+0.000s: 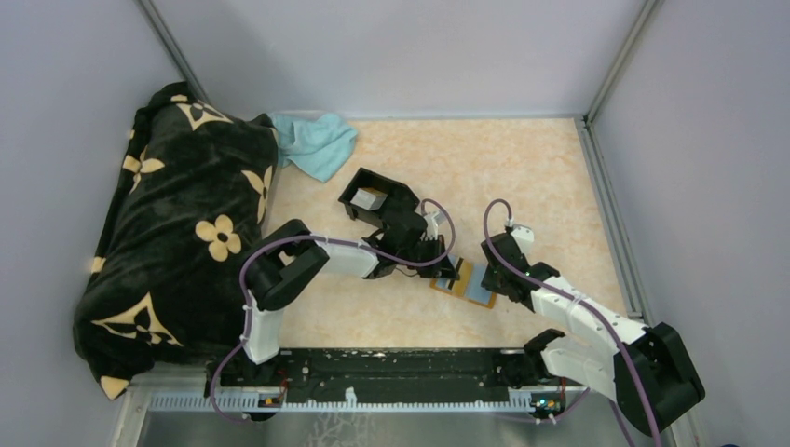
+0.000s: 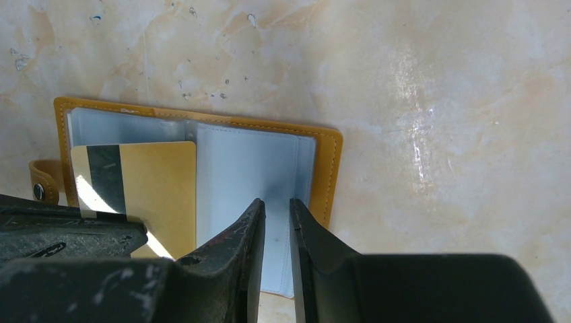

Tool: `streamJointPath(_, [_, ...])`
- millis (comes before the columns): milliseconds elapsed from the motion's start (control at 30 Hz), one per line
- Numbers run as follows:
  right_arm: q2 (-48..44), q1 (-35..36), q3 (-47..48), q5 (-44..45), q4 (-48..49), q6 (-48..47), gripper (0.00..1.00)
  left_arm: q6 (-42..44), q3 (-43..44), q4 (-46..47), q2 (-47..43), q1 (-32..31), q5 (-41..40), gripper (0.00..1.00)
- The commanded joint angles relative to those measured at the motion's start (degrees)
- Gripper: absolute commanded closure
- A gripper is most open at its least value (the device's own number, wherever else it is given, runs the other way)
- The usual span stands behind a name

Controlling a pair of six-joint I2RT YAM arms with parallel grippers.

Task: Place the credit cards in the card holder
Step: Insert the credit card into the card holder.

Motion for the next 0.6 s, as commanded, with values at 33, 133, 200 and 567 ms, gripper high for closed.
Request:
streamJointPath(33, [0.0, -0.4, 0.5, 1.0, 0.8, 0.5, 0.79, 1.5, 1.8, -1.8, 1.8, 0.2, 0.3, 1.00])
streamJointPath(133, [0.1, -0.4, 0.4, 1.0, 0.9, 0.5, 0.79, 1.5, 2.1, -2.1, 2.1, 0.4, 0.7, 1.00])
streamJointPath(200, [0.2, -0.4, 0.4, 1.0, 1.0, 0.5, 0.79, 1.5, 2.3, -2.4, 2.3, 0.5, 1.0, 1.00])
streamJointPath(567, [1.1, -0.4, 0.2, 1.1, 1.3, 0.5, 0.79, -0.2, 1.0, 2.7, 3.4, 1.8, 6.6, 1.00])
